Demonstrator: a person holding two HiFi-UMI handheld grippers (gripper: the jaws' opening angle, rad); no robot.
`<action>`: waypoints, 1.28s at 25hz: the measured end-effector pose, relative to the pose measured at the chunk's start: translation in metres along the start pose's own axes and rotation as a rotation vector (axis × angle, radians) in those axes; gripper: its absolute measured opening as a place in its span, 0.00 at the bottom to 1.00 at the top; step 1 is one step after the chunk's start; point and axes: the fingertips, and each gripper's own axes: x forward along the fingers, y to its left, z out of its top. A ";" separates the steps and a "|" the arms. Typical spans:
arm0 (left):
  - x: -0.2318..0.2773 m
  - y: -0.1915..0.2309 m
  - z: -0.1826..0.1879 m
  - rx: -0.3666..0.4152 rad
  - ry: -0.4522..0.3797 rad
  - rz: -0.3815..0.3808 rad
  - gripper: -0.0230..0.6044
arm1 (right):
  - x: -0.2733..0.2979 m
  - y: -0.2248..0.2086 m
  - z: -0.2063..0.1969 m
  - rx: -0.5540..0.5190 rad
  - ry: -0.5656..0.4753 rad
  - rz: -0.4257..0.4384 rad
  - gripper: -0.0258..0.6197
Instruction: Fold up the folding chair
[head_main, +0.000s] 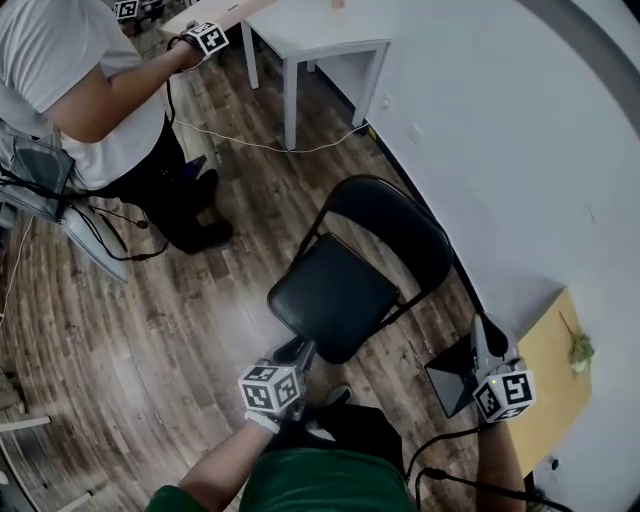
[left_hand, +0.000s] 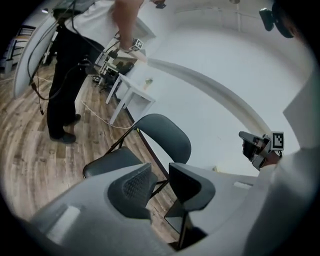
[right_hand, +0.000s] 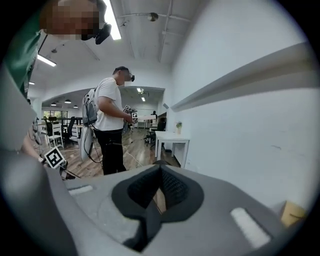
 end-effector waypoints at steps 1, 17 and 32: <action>0.005 0.005 -0.003 -0.016 0.013 -0.006 0.24 | 0.004 -0.003 0.004 -0.017 0.003 -0.001 0.04; 0.071 0.109 -0.094 -0.319 -0.006 0.188 0.46 | 0.161 -0.085 -0.033 -0.106 0.050 0.210 0.10; 0.164 0.205 -0.261 -0.674 -0.074 0.204 0.58 | 0.258 -0.099 -0.081 -0.099 0.145 0.393 0.49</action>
